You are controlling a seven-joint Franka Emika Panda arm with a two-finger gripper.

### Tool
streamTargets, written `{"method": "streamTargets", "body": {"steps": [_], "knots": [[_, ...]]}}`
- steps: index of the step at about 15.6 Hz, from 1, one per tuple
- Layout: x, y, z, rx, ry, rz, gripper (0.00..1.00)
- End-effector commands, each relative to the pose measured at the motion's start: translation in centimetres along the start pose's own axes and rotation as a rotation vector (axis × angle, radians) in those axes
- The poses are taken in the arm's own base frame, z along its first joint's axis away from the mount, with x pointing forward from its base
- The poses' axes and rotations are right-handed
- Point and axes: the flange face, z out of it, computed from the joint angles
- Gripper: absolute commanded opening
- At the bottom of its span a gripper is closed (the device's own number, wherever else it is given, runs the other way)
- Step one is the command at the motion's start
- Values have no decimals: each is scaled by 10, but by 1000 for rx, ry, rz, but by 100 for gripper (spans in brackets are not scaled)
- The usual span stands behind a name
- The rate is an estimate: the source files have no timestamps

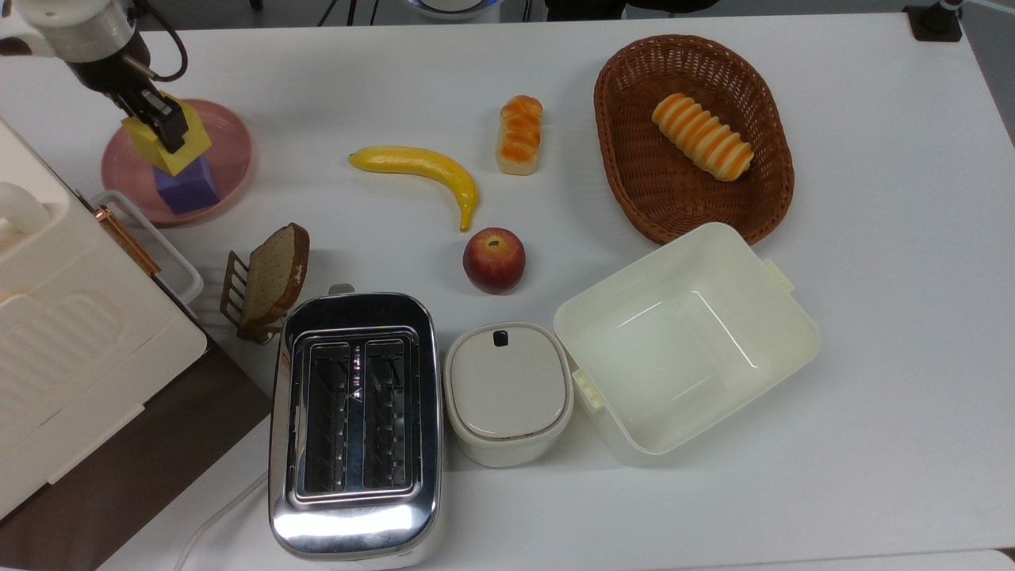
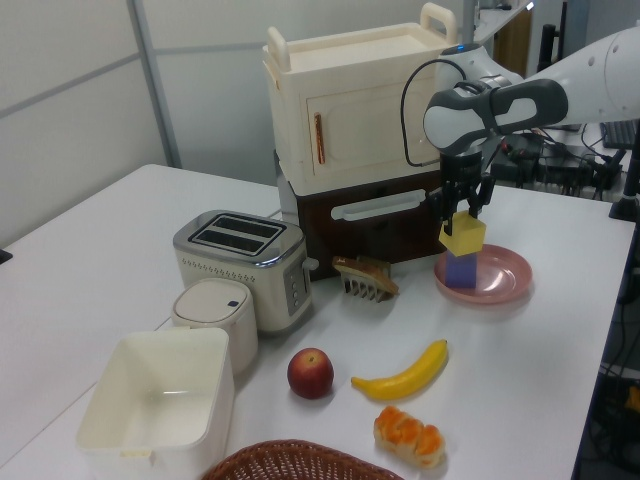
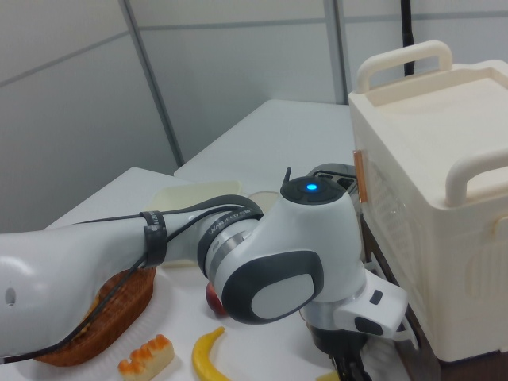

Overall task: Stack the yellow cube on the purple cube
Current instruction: 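Lower the yellow cube onto the purple cube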

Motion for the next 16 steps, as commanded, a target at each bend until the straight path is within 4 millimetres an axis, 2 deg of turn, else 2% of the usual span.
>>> {"method": "streamTargets", "body": {"steps": [1,14,15,16], "knots": [[7,1,4,-9,20,-8,17],[7,6,10,-13,21,-5,17],[7,7,10,-13,21,-4,20],[7,8,10,-13,21,-2,31]]}}
